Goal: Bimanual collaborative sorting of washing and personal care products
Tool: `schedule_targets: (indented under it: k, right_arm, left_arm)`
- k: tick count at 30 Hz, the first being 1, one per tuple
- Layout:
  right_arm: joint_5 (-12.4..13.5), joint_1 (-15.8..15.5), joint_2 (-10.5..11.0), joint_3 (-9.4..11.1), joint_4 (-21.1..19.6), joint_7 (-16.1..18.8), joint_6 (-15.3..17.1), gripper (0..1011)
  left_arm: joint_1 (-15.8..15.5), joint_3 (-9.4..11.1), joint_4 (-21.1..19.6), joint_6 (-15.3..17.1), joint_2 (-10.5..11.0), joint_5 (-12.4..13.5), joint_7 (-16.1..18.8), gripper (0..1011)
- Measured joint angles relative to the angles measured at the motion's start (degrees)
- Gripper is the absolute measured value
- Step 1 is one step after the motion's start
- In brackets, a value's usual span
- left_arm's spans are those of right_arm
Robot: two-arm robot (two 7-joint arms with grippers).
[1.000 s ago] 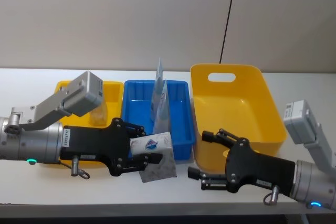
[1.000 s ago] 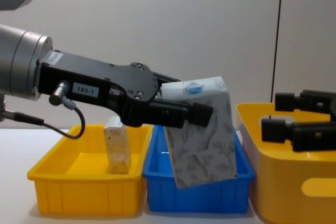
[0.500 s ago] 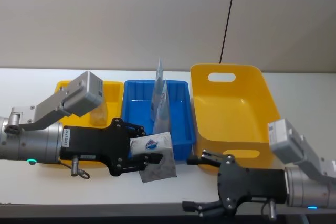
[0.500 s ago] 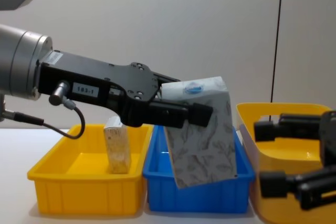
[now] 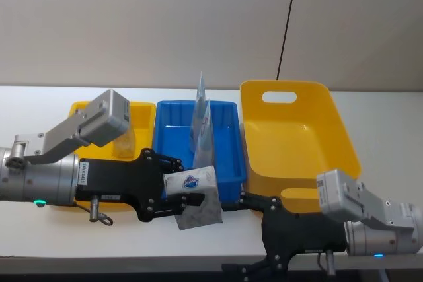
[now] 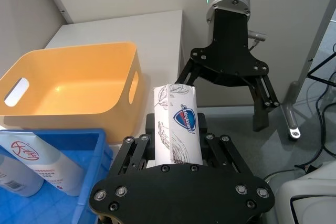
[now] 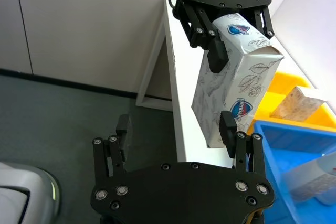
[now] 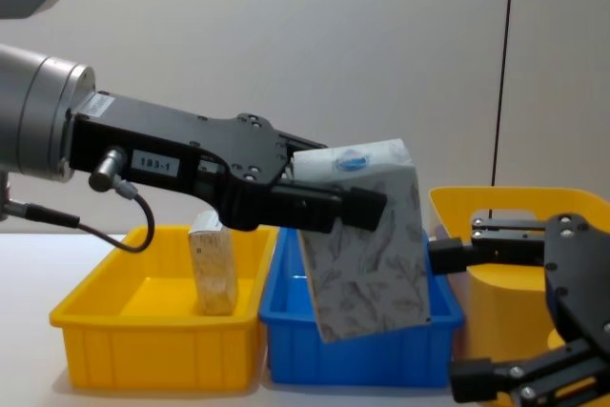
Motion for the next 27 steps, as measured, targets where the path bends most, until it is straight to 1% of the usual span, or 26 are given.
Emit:
schedule_targets:
  k: [5, 10, 15, 19, 24, 27]
  right_arm:
    - [-1.07, 1.05, 0.47, -0.15, 0.47, -0.01, -1.34, 1002]
    - [-1.07, 1.54, 1.47, 0.19, 0.46, 0.22, -1.54, 1002]
    - [0.01, 1.81, 3.12, 1.06, 0.01, 0.79, -1.01, 1002]
    - [1.04, 1.83, 3.99, 1.63, -0.32, 0.92, -0.37, 1002]
    - [2.60, 1.67, 4.32, 2.35, -0.50, 0.38, 0.64, 1002]
    - [3.48, 1.56, 3.93, 2.65, -0.45, -0.60, 1.32, 1002]
  left_arm:
    - [0.00, 0.00, 0.00, 0.00, 0.00, 0.00, 0.00, 367]
    - [0.00, 0.00, 0.00, 0.00, 0.00, 0.00, 0.00, 367]
    - [0.00, 0.00, 0.00, 0.00, 0.00, 0.00, 0.00, 367]
    - [0.00, 0.00, 0.00, 0.00, 0.00, 0.00, 0.00, 367]
    - [0.00, 0.00, 0.00, 0.00, 0.00, 0.00, 0.00, 367]
    - [0.00, 0.00, 0.00, 0.00, 0.00, 0.00, 0.00, 367]
